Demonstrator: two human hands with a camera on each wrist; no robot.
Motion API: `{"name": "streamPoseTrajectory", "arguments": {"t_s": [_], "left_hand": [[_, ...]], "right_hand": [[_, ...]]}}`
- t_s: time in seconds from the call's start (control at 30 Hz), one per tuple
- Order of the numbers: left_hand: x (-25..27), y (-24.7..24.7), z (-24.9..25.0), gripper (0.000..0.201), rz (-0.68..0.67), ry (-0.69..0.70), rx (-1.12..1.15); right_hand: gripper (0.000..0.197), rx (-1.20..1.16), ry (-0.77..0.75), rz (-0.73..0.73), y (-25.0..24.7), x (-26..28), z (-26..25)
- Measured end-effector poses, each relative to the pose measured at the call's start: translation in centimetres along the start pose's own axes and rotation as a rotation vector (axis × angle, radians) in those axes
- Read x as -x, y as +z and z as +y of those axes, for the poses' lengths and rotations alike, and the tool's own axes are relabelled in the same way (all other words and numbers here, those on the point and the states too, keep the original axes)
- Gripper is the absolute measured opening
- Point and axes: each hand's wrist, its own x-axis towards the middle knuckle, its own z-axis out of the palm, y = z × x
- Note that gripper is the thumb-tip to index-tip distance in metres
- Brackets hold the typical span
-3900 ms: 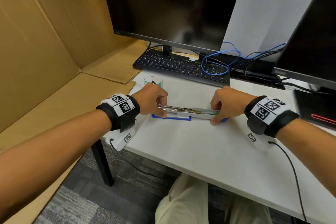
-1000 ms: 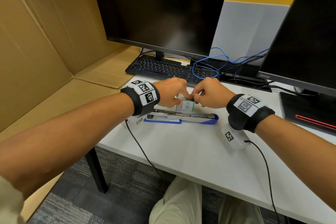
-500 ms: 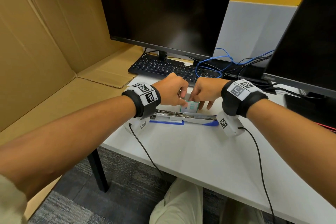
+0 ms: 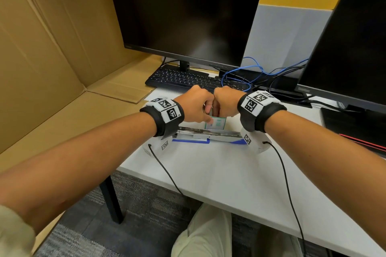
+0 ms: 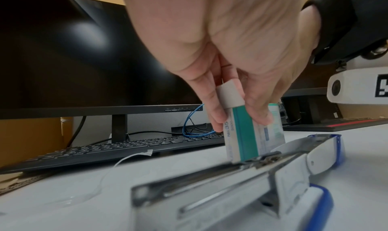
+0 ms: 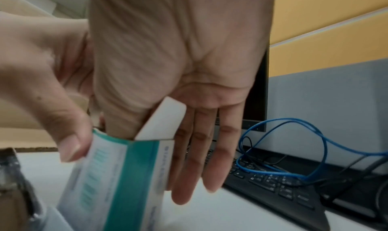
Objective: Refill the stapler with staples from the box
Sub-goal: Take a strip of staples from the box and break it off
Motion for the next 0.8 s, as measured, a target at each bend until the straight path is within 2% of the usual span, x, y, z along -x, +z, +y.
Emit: {"name": "streamPoseTrajectory", "arguments": {"t_s": [0.17,0.33,0.4,0.43,0.5,0.63,0.8], "left_hand": [[0.3,-0.1,0.1,0.032,0.003,-0.005,0.015],[0.4,0.0,0.0,0.036,0.002,-0.029,0.012],[0.4,0.0,0.0,0.036,0.004,-0.026,0.018],[0.4,0.0,0.0,0.036,0.0,-0.022,0.021],[0.5,-0.1,0.1,0.034,-0.007,-0.014,0.028],[0.5,-0.1,0.1,0.032,0.012,-0.014,0.041],[0.2,0.4,-0.3,0.037,0.018,-0.015,0.051]], "right_hand": [[0.01,0.026,0.002,-0.042,0.0,0.1,0.3],[0.014,0.126,-0.016,0.024,0.0,0.0,-0.4],[0.007,0.126,-0.053,0.003,-0.1,0.2,-0.3],[0.004,0.11,-0.077,-0.009,-0.2,0.2,-0.1],[0.012,0.072,-0.125,-0.015,-0.3,0.4,0.4],[0.012,0.0,-0.211,0.027,-0.5,0.7,1.1],[0.009,-0.149,-0.213,0.125,-0.4,1.2,2.5]]}}
